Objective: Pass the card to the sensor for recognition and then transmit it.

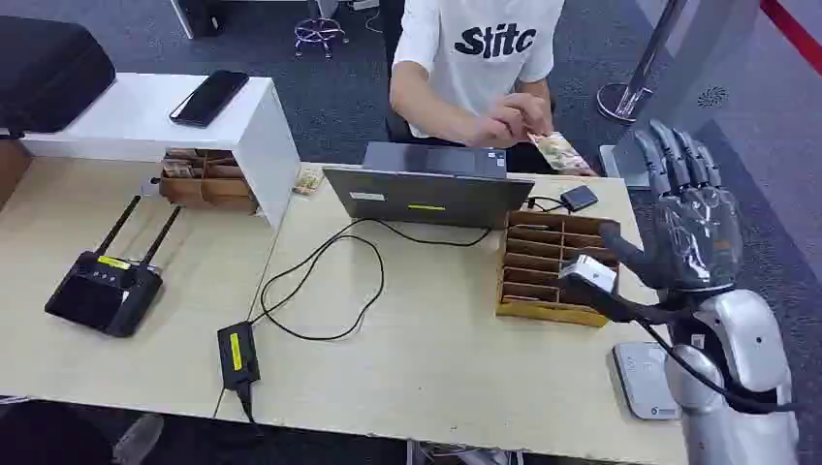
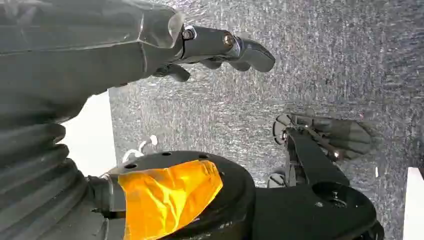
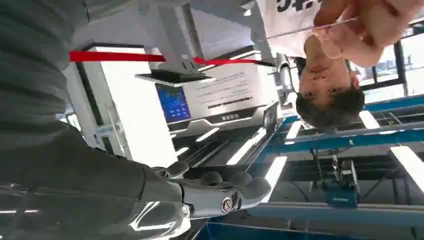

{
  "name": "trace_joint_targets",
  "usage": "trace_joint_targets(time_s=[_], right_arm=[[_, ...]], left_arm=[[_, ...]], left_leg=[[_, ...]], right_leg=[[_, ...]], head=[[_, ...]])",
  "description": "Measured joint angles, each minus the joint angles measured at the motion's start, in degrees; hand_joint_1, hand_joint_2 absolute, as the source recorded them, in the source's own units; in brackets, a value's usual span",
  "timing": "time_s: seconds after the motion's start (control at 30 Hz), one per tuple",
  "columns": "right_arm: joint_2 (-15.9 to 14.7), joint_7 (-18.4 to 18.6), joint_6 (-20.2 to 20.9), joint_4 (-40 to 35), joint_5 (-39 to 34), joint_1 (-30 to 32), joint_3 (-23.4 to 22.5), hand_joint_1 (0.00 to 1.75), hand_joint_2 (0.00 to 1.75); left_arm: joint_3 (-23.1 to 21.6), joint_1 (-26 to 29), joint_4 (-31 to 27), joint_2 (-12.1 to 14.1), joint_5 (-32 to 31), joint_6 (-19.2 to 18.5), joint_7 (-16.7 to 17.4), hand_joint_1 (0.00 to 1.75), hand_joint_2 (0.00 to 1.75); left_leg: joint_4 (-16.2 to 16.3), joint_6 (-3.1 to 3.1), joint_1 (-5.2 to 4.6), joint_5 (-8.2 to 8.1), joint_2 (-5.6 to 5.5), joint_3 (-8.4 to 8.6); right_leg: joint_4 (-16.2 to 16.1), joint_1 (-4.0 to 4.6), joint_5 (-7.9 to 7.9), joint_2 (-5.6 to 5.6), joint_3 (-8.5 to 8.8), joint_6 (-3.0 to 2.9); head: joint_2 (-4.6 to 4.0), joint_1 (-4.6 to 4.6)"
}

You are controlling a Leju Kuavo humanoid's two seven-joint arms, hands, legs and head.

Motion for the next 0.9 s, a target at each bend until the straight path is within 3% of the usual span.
trace_joint_targets(time_s=[0.2, 0.37, 0.9], right_arm=[[-0.4, 3.2, 0.9, 13.2, 1.3, -12.8, 0.2, 0.00, 1.75], [-0.4, 3.8, 0.7, 21.3, 1.6, -19.2, -0.8, 0.00, 1.75], [0.6, 3.1, 0.9, 26.6, 2.6, -22.2, -1.9, 0.00, 1.75]], left_arm=[[-2.3, -0.2, 0.0, 0.3, -0.9, -0.4, 0.0, 0.00, 1.75], [-3.6, -0.2, 0.0, 0.5, -0.9, -0.5, 0.1, 0.00, 1.75], [-5.1, -0.3, 0.0, 0.5, 0.2, -0.2, 0.6, 0.00, 1.75]], left_leg=[[0.0, 0.03, 0.00, 0.10, -0.03, 0.01], [0.0, 0.03, 0.00, 0.10, -0.05, 0.00], [0.0, 0.03, 0.00, 0.09, -0.05, -0.02]], right_leg=[[0.0, 0.00, 0.08, -0.04, 0.00, 0.01], [0.0, 0.00, 0.08, -0.06, 0.00, 0.01], [0.0, 0.00, 0.08, -0.06, -0.02, 0.01]], head=[[0.00, 0.00], [0.00, -0.02], [0.00, 0.00]])
